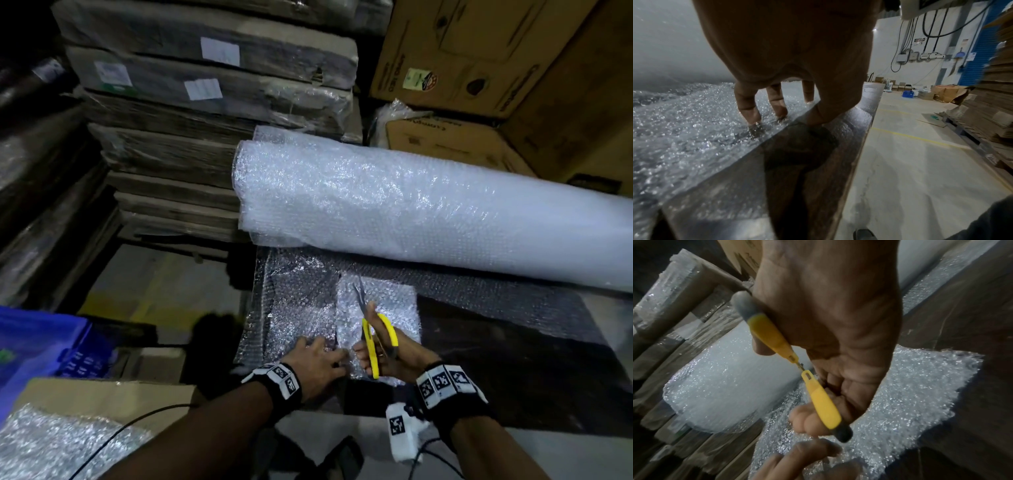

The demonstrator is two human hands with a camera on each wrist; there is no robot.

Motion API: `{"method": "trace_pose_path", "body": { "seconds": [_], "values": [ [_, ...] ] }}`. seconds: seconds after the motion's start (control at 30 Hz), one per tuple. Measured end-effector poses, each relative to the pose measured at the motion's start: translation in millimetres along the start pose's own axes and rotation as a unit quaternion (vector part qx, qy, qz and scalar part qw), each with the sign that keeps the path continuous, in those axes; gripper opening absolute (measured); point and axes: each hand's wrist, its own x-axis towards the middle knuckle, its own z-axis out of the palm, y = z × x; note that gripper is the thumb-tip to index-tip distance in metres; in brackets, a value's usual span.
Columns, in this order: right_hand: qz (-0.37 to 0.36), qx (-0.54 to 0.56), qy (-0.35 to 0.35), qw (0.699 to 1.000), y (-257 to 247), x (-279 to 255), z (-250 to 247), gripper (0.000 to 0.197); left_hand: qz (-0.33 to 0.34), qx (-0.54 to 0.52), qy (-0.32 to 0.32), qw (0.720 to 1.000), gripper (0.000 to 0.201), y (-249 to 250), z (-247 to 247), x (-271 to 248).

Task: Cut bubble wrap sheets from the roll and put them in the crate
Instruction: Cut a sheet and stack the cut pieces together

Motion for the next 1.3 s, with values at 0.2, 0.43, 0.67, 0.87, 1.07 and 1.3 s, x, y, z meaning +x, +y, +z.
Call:
{"method": "trace_pose_path", "body": {
  "seconds": [0.2,0.43,0.67,0.87,1.07,1.3],
  "values": [
    [0.012,0.042,-0.004,0.999,-0.3,-6.2,1.0,0.095,-0.006,-0.021,0.005,1.000,0.049,2.4,-3.1,-2.1],
    [0.023,0.024,-0.051,0.998,0.1,-2.2,26.6,0.079,-0.021,-0.020,-0.005,1.000,0.043,4.7,-3.2,-4.6],
    [-0.024,0.007,0.004,1.000,-2.5,10.0,21.1,0.074,0.004,0.015,0.005,1.000,0.051,-1.4,1.1,-4.4],
    [-0.054,-0.058,0.105,0.991,-8.1,10.1,-10.0,0.078,0.071,0.059,0.081,0.992,0.060,-10.4,0.9,-6.2],
    [-0.063,-0.066,0.140,0.986,-9.6,11.7,-54.9,0.073,0.008,0.065,0.170,0.983,0.050,-4.5,-20.9,23.4],
    [-0.124,-0.198,0.063,0.970,-22.5,24.9,-113.8,0.065,-0.197,-0.047,0.013,0.979,0.086,26.2,-37.8,105.2]
  ]
}}
